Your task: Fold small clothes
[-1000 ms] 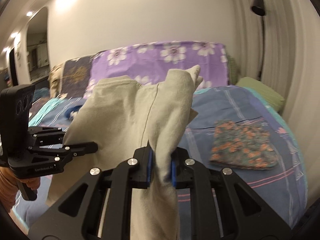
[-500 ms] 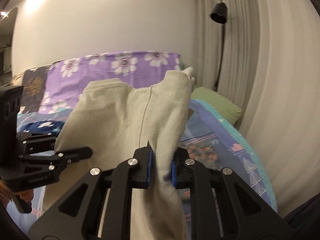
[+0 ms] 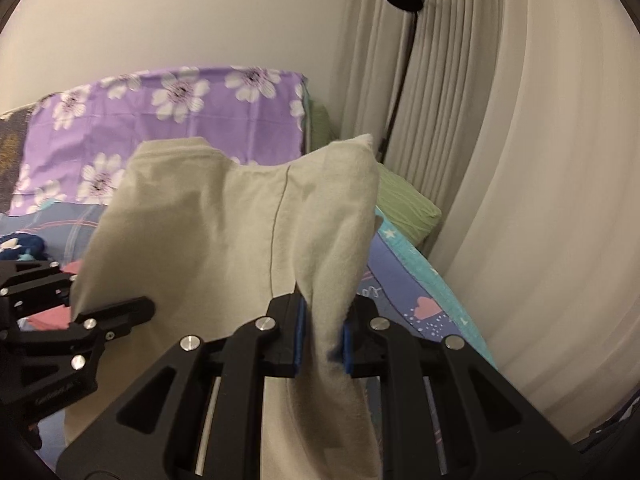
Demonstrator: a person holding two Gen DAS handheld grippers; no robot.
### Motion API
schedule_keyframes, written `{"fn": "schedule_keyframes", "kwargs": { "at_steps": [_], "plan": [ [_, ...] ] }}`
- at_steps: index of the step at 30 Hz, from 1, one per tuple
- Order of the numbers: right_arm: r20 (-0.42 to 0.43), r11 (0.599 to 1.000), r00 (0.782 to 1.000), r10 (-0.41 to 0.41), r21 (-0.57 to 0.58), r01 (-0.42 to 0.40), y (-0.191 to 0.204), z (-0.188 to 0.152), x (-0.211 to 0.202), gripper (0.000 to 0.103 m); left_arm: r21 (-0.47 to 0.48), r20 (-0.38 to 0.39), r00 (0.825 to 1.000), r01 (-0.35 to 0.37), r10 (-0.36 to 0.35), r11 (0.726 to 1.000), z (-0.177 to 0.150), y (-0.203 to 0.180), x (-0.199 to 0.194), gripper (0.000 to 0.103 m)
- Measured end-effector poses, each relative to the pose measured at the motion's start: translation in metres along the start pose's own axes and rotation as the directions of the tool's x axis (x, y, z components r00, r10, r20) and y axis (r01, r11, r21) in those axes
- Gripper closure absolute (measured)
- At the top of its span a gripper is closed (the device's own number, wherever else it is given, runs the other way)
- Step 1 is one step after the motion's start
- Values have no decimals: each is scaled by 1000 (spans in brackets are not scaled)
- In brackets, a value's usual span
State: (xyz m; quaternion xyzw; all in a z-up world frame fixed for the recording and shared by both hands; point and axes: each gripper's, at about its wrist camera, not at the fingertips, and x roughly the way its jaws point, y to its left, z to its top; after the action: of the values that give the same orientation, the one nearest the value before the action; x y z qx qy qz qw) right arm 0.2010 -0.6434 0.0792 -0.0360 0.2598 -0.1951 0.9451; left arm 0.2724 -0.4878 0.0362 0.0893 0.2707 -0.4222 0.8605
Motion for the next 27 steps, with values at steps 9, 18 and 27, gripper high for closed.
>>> {"fn": "schedule_keyframes", "kwargs": {
  "at_steps": [9, 18, 27],
  "plan": [
    [-140, 956, 948, -286, 24, 292, -9, -30, 85, 60, -20, -147, 976, -166, 162, 986, -36, 13, 75, 52],
    [-206, 963, 960, -191, 150, 224, 5, -147, 101, 56, 50, -169, 969, -177, 183, 983, -100, -6, 85, 41],
    [-242, 881, 970, 3, 460, 112, -50, -162, 109, 18, 38, -150, 946, -286, 288, 958, -100, -12, 86, 26]
  ]
}}
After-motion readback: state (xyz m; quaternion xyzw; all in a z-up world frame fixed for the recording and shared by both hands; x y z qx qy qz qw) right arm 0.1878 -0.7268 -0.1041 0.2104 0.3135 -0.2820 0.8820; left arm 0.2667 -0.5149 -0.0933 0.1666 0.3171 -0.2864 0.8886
